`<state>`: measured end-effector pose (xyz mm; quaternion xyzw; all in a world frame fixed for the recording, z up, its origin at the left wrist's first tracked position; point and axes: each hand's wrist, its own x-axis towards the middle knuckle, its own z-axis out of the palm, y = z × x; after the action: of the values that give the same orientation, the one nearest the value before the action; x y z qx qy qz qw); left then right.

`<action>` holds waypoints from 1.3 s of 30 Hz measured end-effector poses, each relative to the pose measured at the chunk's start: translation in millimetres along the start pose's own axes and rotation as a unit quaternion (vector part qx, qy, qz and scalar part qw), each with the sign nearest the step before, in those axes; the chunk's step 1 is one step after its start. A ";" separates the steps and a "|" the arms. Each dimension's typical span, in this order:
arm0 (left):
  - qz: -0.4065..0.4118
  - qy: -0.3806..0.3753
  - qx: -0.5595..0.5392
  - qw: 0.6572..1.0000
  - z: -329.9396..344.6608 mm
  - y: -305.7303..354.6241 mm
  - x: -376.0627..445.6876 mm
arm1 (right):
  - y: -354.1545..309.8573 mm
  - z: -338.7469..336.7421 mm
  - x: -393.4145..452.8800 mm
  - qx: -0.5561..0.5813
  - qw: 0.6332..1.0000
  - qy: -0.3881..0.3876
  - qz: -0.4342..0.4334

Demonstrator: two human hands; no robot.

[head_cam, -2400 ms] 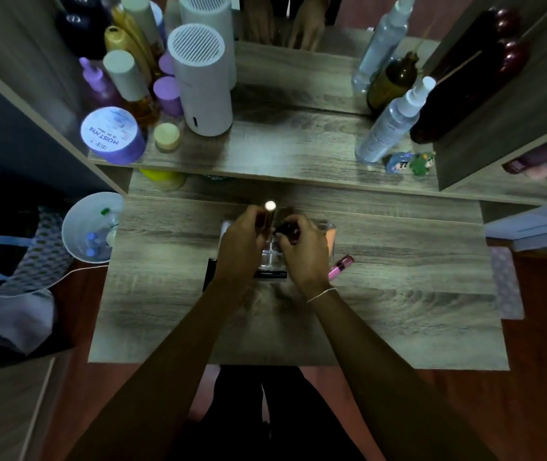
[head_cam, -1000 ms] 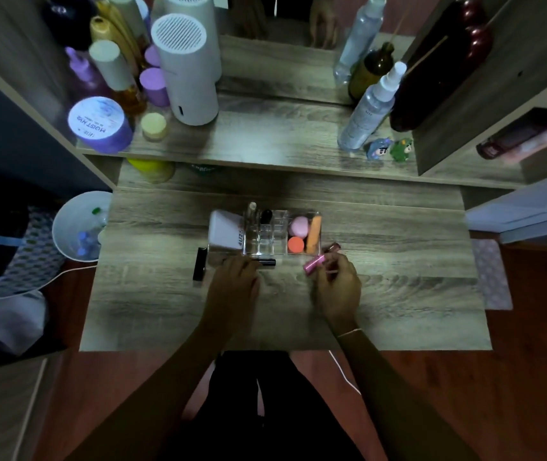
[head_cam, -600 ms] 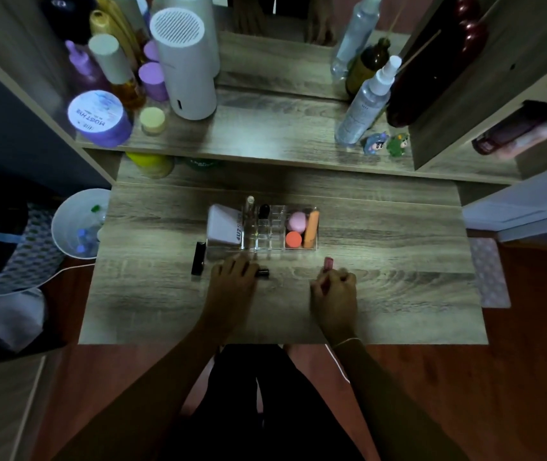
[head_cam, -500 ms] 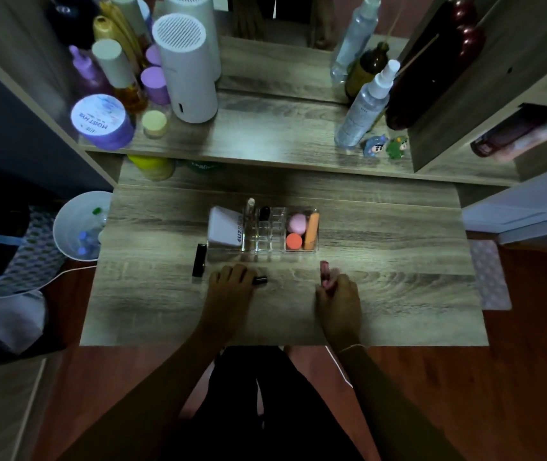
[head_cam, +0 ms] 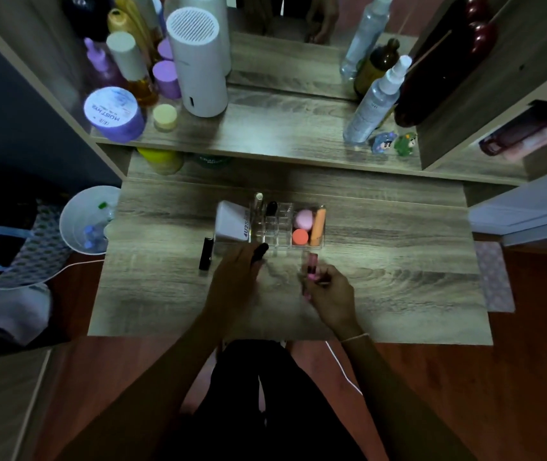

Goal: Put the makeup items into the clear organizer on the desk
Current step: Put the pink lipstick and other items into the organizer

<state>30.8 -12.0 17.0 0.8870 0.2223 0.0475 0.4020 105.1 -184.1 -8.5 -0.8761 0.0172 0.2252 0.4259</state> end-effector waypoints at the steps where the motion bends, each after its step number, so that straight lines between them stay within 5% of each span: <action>1: 0.000 0.009 -0.008 1.000 -2.1 2.1 5.9 | -3.8 1.7 2.0 0.010 1.000 0.002 -0.002; 6: 0.079 0.064 0.010 0.995 -11.9 7.8 26.5 | -12.6 6.1 6.0 0.043 0.999 -0.001 -0.003; 11: 0.064 0.115 -0.010 0.991 -15.5 7.3 43.2 | -10.7 6.8 3.7 0.045 0.999 0.016 -0.002; 39: -0.015 0.062 0.023 0.998 -9.5 -8.6 66.1 | -81.6 28.8 40.6 0.045 0.992 0.016 -0.121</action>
<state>84.5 28.1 10.8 0.8879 0.2605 0.0912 0.3679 148.7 -103.9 19.7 -0.8554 -0.0718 0.1568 0.4884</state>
